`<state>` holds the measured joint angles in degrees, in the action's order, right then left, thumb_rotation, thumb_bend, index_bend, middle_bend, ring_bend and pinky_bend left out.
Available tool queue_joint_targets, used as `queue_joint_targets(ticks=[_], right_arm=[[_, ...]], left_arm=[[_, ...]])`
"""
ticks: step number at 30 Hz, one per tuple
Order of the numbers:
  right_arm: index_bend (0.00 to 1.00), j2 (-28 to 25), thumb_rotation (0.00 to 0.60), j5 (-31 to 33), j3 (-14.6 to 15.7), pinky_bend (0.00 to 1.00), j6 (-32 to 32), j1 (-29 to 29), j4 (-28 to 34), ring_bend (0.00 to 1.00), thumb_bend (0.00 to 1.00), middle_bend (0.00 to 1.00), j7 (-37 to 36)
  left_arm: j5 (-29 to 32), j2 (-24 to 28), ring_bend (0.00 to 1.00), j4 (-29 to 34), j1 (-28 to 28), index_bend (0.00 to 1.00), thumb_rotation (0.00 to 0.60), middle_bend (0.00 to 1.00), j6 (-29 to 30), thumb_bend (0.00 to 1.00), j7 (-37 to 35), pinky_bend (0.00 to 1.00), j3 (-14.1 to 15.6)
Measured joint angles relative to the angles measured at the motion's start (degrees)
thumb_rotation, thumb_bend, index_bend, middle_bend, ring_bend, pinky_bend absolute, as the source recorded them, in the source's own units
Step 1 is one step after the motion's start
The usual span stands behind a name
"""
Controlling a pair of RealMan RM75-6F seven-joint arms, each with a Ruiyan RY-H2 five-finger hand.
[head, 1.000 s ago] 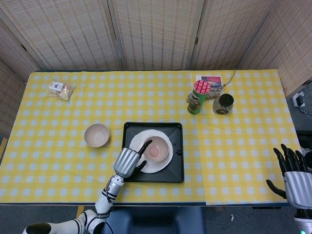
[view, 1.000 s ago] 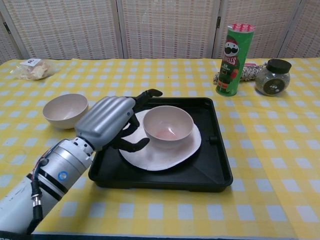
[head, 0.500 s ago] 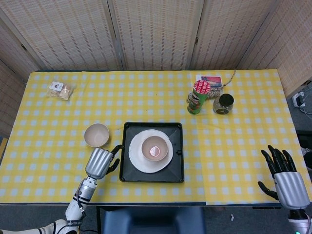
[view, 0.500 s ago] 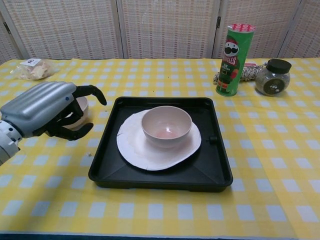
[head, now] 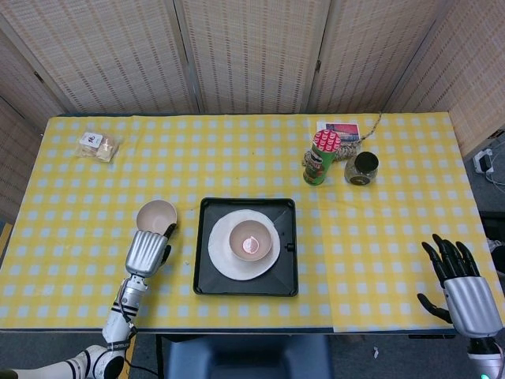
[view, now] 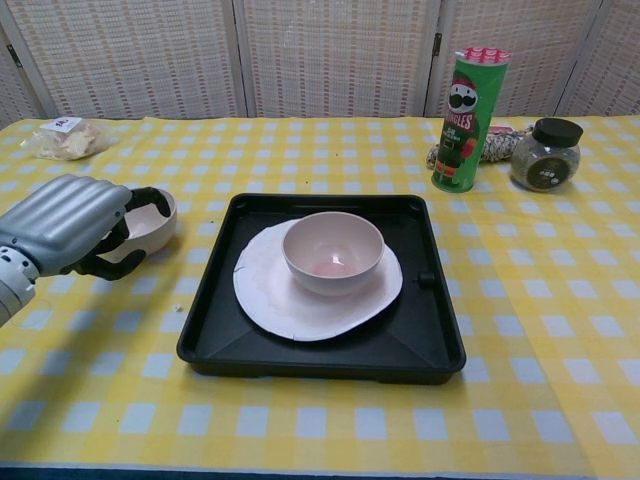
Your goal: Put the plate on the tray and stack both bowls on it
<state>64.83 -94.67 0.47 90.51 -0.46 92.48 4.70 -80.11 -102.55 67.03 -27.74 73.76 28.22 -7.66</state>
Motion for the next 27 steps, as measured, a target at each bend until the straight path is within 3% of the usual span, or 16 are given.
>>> queue_joint_targets(ticks=[13, 21, 27], right_arm=[[0.0, 0.68, 0.6, 0.75, -0.1, 0.0, -0.72, 0.11, 0.07, 0.0, 0.23, 0.0, 0.98], [0.0, 0.91, 0.6, 1.16, -0.28, 0.0, -0.54, -0.07, 0.32, 0.0, 0.23, 0.0, 1.92], [0.0, 1.09, 0.6, 0.81, -0.18, 0.0, -0.21, -0.18, 0.33, 0.0, 0.23, 0.0, 2.3]], left_arm=[[2.19, 0.3, 1.0, -3.04, -0.6, 0.38, 0.6, 1.0, -2.7, 0.46, 0.54, 1.0, -0.58], [3.41, 0.64, 1.0, -4.98, -1.16, 0.47, 0.6, 1.0, -3.94, 0.46, -1.23, 1.0, -1.25], [2.03, -0.01, 1.0, -7.03, -1.39, 0.62, 0.6, 1.0, -2.63, 0.5, -4.13, 1.0, -1.14]])
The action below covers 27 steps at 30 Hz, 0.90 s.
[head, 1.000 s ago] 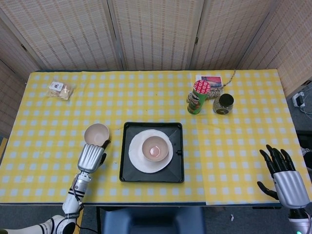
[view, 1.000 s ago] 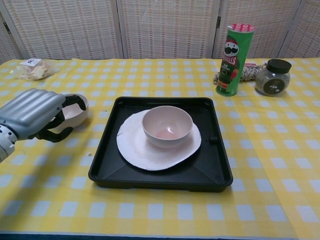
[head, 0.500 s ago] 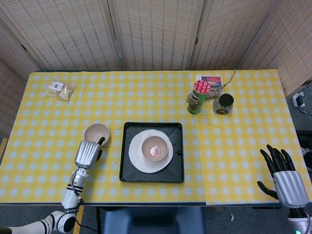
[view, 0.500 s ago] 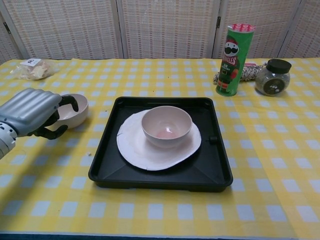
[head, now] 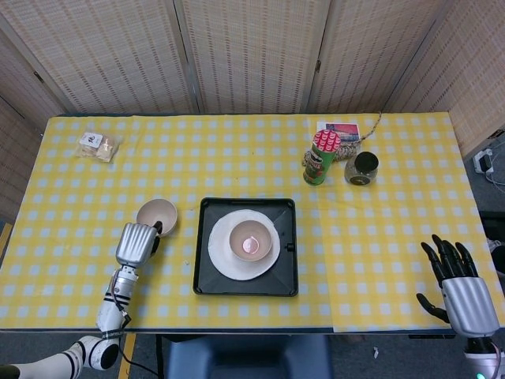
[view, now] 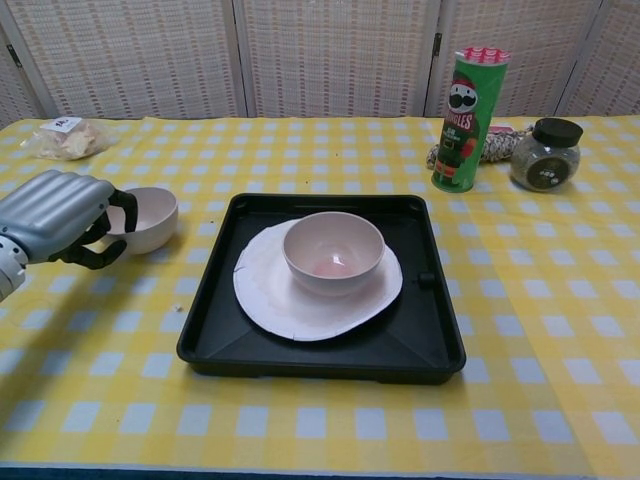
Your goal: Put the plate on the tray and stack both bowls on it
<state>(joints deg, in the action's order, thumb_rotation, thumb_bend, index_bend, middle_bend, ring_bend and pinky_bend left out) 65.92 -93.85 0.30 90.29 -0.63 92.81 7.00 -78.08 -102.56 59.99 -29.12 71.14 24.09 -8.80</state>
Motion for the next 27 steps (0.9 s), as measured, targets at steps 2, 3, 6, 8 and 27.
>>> queue_joint_targets(ticks=[2, 3, 6, 8, 27], right_arm=[[0.0, 0.04, 0.6, -0.05, -0.02, 0.0, 0.11, -0.04, -0.06, 0.0, 0.23, 0.0, -0.05], [0.0, 0.05, 0.6, -0.05, -0.02, 0.0, 0.11, -0.04, -0.08, 0.0, 0.23, 0.0, -0.07], [0.0, 0.05, 0.6, 0.02, 0.0, 0.0, -0.05, -0.02, -0.13, 0.0, 0.23, 0.0, -0.06], [0.0, 0.05, 0.6, 0.07, -0.04, 0.0, 0.0, -0.02, -0.15, 0.0, 0.23, 0.0, -0.08], [0.0, 0.16, 0.6, -0.27, 0.1, 0.0, -0.07, 0.04, 0.14, 0.0, 0.23, 0.0, 0.38]], left_arm=[[-0.56, -0.26, 1.0, -0.61, 0.0, 0.64, 0.6, 1.0, 0.49, 0.52, -0.72, 1.0, 0.26], [-0.7, -0.35, 1.0, -0.77, 0.0, 0.65, 0.6, 1.0, 0.63, 0.52, -0.92, 1.0, 0.32], [-1.28, -0.73, 1.0, -1.55, -0.01, 0.67, 0.6, 1.0, 1.43, 0.53, -1.5, 1.0, 0.42], [-1.9, -0.93, 1.0, -1.75, 0.02, 0.67, 0.6, 1.0, 2.34, 0.54, -1.87, 1.0, 0.54], [-7.15, 1.08, 1.0, 9.57, 0.69, 0.69, 0.6, 1.0, 8.44, 0.56, -0.71, 1.0, 1.69]])
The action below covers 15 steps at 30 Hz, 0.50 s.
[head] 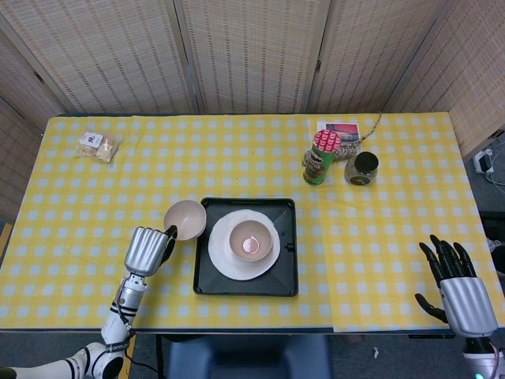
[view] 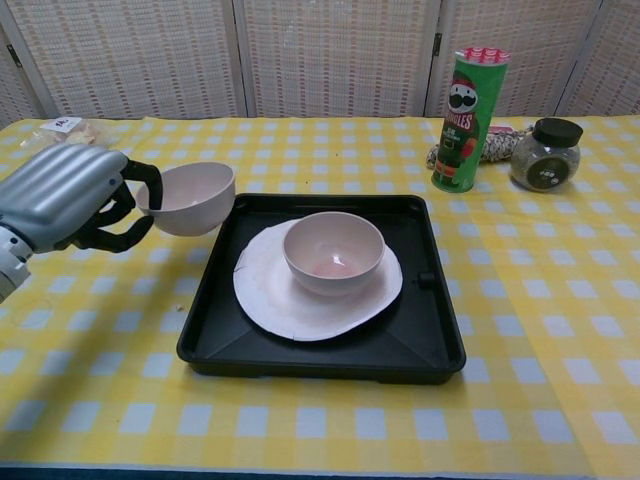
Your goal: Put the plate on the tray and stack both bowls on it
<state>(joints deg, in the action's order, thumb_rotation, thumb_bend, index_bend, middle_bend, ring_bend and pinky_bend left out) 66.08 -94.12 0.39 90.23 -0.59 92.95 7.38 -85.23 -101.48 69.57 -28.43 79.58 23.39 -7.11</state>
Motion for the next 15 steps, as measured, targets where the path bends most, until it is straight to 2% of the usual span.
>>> queue_joint_targets(ticks=[9, 15], right_arm=[[0.0, -0.72, 0.6, -0.77, 0.19, 0.0, 1.0, -0.32, -0.1, 0.0, 0.23, 0.0, -1.71], [0.0, -1.17, 0.6, -1.35, 0.37, 0.0, 1.83, -0.63, -0.05, 0.0, 0.23, 0.0, -2.82]], left_arm=[[-4.03, -3.84, 1.0, 4.44, -1.45, 0.69, 0.6, 1.0, 1.99, 0.57, 3.84, 1.0, 0.19], [-4.33, -6.85, 1.0, 5.37, -2.77, 0.69, 0.6, 1.0, 0.88, 0.57, 5.81, 1.0, -0.28]])
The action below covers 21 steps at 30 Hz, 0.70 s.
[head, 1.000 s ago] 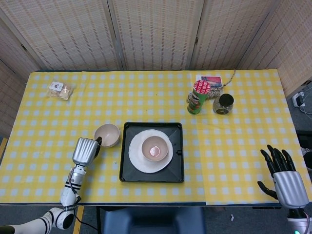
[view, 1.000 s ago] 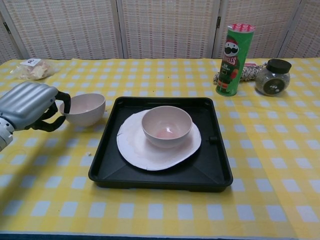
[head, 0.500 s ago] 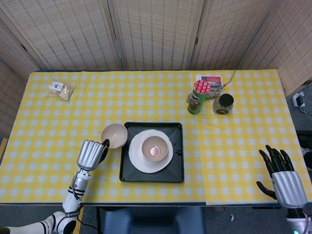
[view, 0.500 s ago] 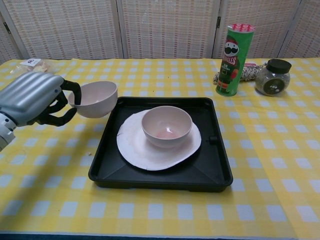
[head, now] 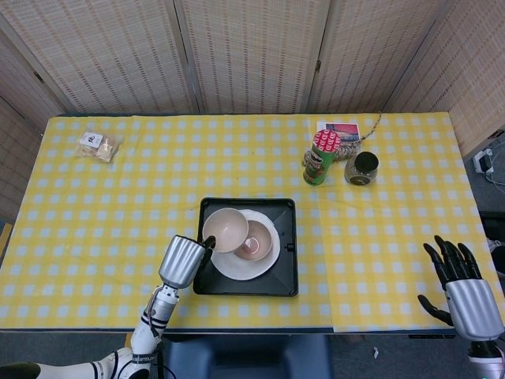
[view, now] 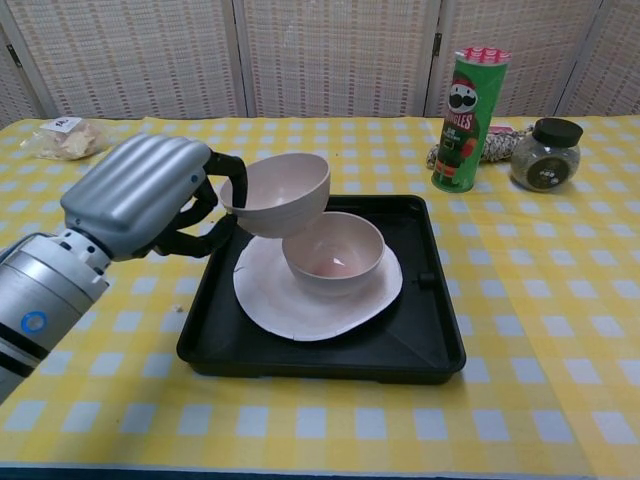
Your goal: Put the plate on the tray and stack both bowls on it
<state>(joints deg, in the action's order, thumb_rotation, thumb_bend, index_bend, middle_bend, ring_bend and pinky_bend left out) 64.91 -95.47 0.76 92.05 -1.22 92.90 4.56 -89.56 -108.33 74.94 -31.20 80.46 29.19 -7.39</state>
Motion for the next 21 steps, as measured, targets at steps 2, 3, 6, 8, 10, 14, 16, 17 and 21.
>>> queue_joint_targets(ticks=[2, 3, 6, 8, 10, 14, 16, 17, 21], right_arm=[[0.0, -0.13, 0.6, -0.35, 0.1, 0.0, 0.57, -0.23, -0.01, 0.0, 0.23, 0.0, -0.42], [0.0, -0.2, 0.6, -0.51, 0.18, 0.0, 0.78, -0.35, -0.02, 0.0, 0.23, 0.0, -0.62], [0.0, -0.45, 0.6, -0.89, 0.41, 0.0, 1.36, -0.72, -0.07, 0.0, 0.23, 0.0, -1.2], [0.0, -0.58, 0.6, -1.1, 0.54, 0.0, 1.76, -0.95, -0.13, 0.0, 0.23, 0.0, -1.6], [0.0, -0.72, 0.6, -1.29, 0.65, 0.0, 2.28, -1.24, -0.22, 0.0, 0.23, 0.0, -1.97], [0.0, -1.02, 0.6, -1.4, 0.72, 0.0, 2.91, -1.66, -0.32, 0.0, 0.23, 0.0, -2.8], [0.0, -1.09, 0.6, -1.36, 0.71, 0.0, 2.94, -1.75, -0.35, 0.0, 0.23, 0.0, -2.93], [0.0, -1.09, 0.6, -1.35, 0.71, 0.0, 2.92, -1.77, -0.35, 0.0, 0.23, 0.0, -2.91], [0.0, -1.07, 0.6, -1.32, 0.71, 0.0, 2.92, -1.89, -0.24, 0.0, 0.23, 0.0, -2.76]], left_arm=[[0.15, -1.22, 1.0, -0.35, -0.43, 0.69, 0.6, 1.0, -0.68, 0.57, 0.75, 1.0, -0.16], [0.28, -2.07, 1.0, -0.84, -0.73, 0.69, 0.6, 1.0, -1.17, 0.57, 1.2, 1.0, -0.25], [0.79, -4.12, 1.0, -2.77, -1.37, 0.69, 0.6, 1.0, -2.42, 0.57, 1.74, 1.0, -0.42], [1.12, -5.28, 1.0, -4.17, -1.7, 0.69, 0.6, 1.0, -2.98, 0.57, 1.71, 1.0, -0.56], [1.36, -6.58, 1.0, -5.97, -2.09, 0.69, 0.6, 1.0, -3.37, 0.57, 1.54, 1.0, -0.8], [1.66, -8.81, 1.0, -8.77, -2.8, 0.69, 0.6, 1.0, -3.78, 0.57, 0.78, 1.0, -1.32], [1.69, -9.53, 1.0, -9.64, -3.04, 0.69, 0.6, 1.0, -3.83, 0.57, 0.32, 1.0, -1.46], [1.71, -9.78, 1.0, -9.93, -3.11, 0.69, 0.6, 1.0, -3.87, 0.57, 0.16, 1.0, -1.48], [1.73, -10.93, 1.0, -11.24, -3.24, 0.69, 0.6, 1.0, -3.87, 0.57, -0.42, 1.0, -1.39]])
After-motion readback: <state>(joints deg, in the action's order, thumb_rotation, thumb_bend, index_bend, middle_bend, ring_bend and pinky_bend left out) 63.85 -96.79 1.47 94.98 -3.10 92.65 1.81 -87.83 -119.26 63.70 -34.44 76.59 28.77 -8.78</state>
